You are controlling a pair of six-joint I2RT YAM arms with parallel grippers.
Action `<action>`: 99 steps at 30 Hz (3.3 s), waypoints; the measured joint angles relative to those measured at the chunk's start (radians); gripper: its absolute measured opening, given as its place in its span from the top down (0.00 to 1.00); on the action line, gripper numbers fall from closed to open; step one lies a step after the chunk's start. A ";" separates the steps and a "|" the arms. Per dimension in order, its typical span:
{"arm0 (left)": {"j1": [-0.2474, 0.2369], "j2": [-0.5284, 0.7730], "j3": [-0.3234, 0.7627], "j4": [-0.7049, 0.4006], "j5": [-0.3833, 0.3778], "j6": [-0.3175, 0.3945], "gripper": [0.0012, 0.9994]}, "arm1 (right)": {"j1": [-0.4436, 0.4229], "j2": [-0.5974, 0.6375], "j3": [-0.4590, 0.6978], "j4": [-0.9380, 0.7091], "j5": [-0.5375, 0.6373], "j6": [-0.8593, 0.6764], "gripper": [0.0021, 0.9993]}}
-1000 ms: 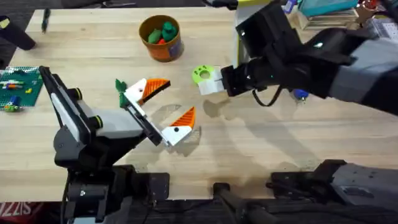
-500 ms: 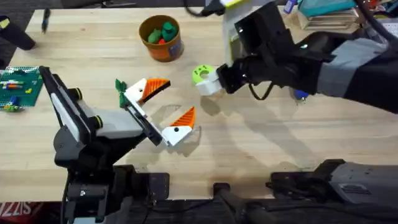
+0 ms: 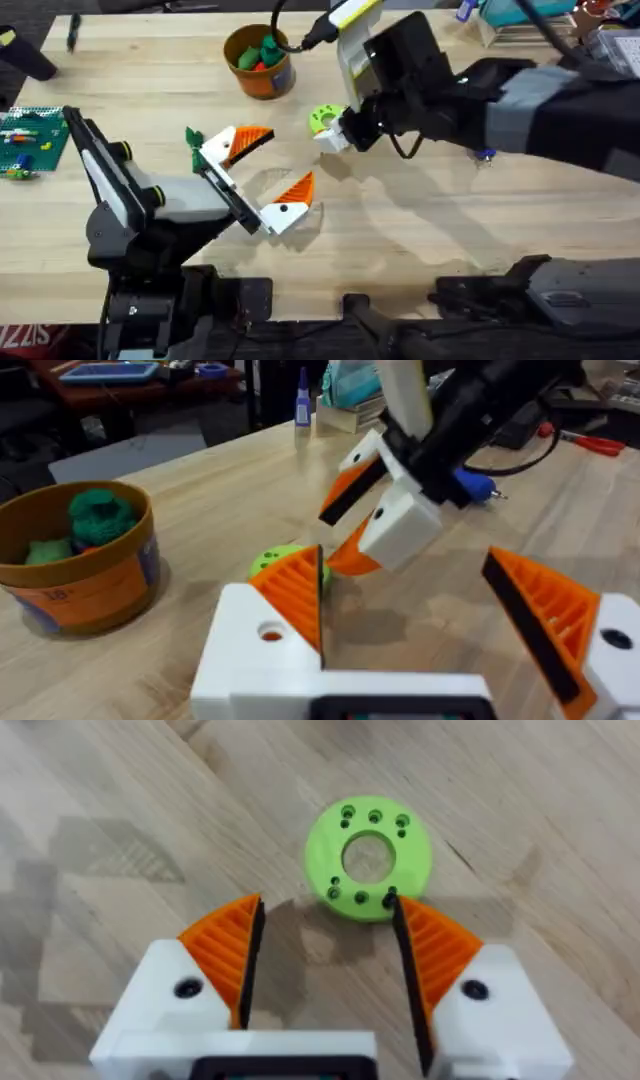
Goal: Pick up the gripper from the table and insert it into the empty holder that is missing its gripper. Then pick up a screw, insert it into the mounting hole, and use the screwdriver to tighten it. Finally, clean up the table by picking up the vegetable and placing it into the bucket.
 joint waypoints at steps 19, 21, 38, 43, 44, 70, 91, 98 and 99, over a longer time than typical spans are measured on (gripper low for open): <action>0.000 0.000 0.000 0.000 0.000 0.000 0.01 | -0.062 0.094 0.000 0.079 0.000 -0.011 0.55; 0.000 0.000 0.000 0.000 0.000 0.000 0.01 | -0.062 0.094 0.000 0.079 0.000 -0.011 0.56; 0.000 0.000 0.000 0.000 0.000 0.000 0.01 | -0.062 0.142 0.000 0.102 0.000 -0.011 0.56; 0.000 0.000 0.000 0.000 0.000 0.000 0.01 | -0.062 0.142 0.000 0.104 0.000 -0.011 0.57; 0.000 0.000 0.000 0.000 0.000 0.000 0.01 | -0.062 0.142 0.000 0.103 0.000 -0.011 0.58; 0.000 0.000 0.000 0.000 0.000 0.000 0.01 | -0.063 0.170 0.000 0.143 0.000 -0.011 0.57; 0.000 0.000 0.000 0.000 0.000 0.000 0.01 | -0.063 0.171 0.000 0.131 0.000 -0.011 0.73; 0.000 0.000 0.000 0.000 0.000 0.000 0.01 | -0.063 0.171 0.000 0.131 0.001 -0.011 0.78; 0.000 0.000 0.000 0.000 0.000 0.000 0.01 | -0.063 0.171 0.000 0.131 0.001 -0.011 0.79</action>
